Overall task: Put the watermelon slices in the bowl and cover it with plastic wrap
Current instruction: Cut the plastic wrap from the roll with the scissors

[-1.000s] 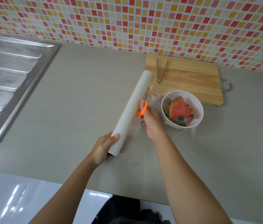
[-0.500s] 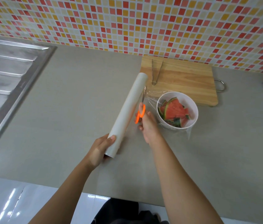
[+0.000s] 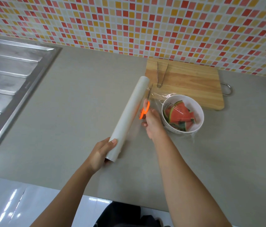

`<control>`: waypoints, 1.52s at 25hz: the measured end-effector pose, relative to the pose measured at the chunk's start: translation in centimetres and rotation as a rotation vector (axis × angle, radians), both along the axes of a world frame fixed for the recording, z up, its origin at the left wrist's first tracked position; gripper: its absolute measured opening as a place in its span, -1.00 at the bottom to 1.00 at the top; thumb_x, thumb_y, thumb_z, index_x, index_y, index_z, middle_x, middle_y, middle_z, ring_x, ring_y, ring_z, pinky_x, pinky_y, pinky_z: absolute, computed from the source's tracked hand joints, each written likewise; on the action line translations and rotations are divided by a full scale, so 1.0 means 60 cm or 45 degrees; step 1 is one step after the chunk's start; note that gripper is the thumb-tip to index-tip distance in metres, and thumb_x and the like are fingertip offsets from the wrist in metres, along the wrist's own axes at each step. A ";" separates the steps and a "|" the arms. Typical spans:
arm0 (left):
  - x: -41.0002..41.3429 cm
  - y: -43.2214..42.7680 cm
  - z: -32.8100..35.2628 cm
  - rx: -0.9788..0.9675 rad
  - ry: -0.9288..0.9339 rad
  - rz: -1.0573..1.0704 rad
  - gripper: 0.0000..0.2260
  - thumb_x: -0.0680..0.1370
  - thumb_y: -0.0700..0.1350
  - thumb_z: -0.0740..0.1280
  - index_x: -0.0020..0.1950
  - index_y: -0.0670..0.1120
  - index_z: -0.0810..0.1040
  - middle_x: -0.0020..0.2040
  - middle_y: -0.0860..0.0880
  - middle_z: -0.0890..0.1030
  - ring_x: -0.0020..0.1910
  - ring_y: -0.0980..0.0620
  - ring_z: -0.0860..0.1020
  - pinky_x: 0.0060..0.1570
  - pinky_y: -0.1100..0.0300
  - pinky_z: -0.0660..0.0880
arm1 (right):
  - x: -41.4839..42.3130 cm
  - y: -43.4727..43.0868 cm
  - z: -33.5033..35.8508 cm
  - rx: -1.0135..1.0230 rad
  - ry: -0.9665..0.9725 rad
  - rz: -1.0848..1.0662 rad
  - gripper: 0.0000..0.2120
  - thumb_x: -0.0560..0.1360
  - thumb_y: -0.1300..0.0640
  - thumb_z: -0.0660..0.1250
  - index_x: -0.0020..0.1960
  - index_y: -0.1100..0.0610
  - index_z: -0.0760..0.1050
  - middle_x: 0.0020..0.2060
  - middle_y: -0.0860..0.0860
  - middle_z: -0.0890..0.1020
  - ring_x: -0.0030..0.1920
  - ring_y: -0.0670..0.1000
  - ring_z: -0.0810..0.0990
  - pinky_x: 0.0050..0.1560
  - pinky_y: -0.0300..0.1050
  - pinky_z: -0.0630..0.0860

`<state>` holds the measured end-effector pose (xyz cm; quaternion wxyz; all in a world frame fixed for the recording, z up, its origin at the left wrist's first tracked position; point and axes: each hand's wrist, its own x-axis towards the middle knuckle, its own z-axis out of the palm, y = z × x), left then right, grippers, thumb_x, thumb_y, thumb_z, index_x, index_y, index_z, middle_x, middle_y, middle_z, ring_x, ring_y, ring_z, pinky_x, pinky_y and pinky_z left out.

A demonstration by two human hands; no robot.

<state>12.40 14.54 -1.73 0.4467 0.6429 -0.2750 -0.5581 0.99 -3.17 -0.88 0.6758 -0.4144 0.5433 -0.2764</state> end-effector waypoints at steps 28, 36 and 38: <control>0.050 0.020 0.015 -0.033 -0.063 0.136 -0.68 0.40 0.15 0.27 -0.17 -0.11 0.51 -0.47 0.10 0.54 -0.53 0.15 0.47 -0.59 0.36 0.30 | 0.053 0.025 0.011 -0.126 0.247 0.044 -0.78 0.48 -0.12 0.27 -0.19 0.01 0.37 -0.32 -0.13 0.55 -0.32 -0.13 0.51 -0.34 -0.23 0.31; 0.046 0.022 0.021 0.055 -0.160 0.216 -0.68 0.42 0.16 0.29 -0.01 -0.06 0.55 -0.24 0.03 0.63 -0.36 0.14 0.61 -0.51 0.29 0.44 | 0.019 0.126 0.008 -0.623 1.144 0.463 -0.79 0.47 0.12 0.25 0.02 0.25 0.38 -0.05 0.21 0.60 -0.03 0.23 0.56 -0.26 -0.07 0.28; 0.051 0.024 0.022 0.078 -0.225 0.210 -0.66 0.42 0.18 0.31 0.00 -0.04 0.43 -0.15 -0.09 0.64 -0.35 0.10 0.64 -0.49 0.26 0.46 | 0.026 0.135 0.013 -0.651 1.193 0.508 -0.77 0.48 0.13 0.23 0.04 0.27 0.37 0.01 0.21 0.56 0.03 0.23 0.54 -0.19 -0.02 0.36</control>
